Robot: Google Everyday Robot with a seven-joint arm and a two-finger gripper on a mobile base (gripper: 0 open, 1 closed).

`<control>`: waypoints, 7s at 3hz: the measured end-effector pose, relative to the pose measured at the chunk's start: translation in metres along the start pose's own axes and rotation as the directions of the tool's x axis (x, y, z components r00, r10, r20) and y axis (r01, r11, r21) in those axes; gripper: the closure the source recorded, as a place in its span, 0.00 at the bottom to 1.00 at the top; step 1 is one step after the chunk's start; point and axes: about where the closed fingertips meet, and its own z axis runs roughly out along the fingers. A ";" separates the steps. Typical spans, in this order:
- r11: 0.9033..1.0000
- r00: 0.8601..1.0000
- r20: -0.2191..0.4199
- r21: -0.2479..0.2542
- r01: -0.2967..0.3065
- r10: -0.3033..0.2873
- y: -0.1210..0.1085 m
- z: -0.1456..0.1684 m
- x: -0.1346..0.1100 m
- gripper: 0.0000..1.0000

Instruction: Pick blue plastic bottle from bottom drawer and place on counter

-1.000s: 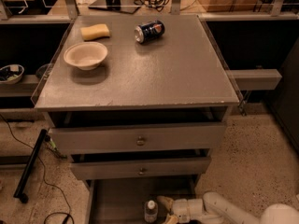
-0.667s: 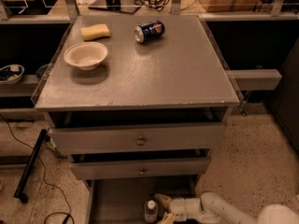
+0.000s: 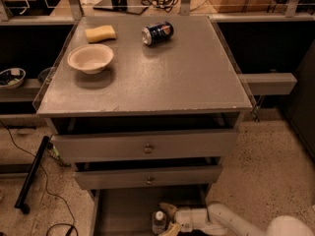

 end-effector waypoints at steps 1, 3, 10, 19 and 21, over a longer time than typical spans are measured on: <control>1.000 1.000 0.000 0.000 0.000 0.000 0.000 0.000 0.000 0.19; 1.000 1.000 0.000 0.000 0.000 0.000 0.000 0.000 0.000 0.73; 0.999 0.999 0.033 0.008 0.041 -0.041 0.019 -0.026 -0.081 1.00; 0.979 0.990 0.061 0.166 0.116 -0.128 0.123 -0.129 -0.210 1.00; 0.948 0.974 0.007 0.234 0.218 -0.226 0.154 -0.152 -0.290 1.00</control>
Offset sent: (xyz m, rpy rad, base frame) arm 0.0000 0.0000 0.0000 0.0000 0.0000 0.0000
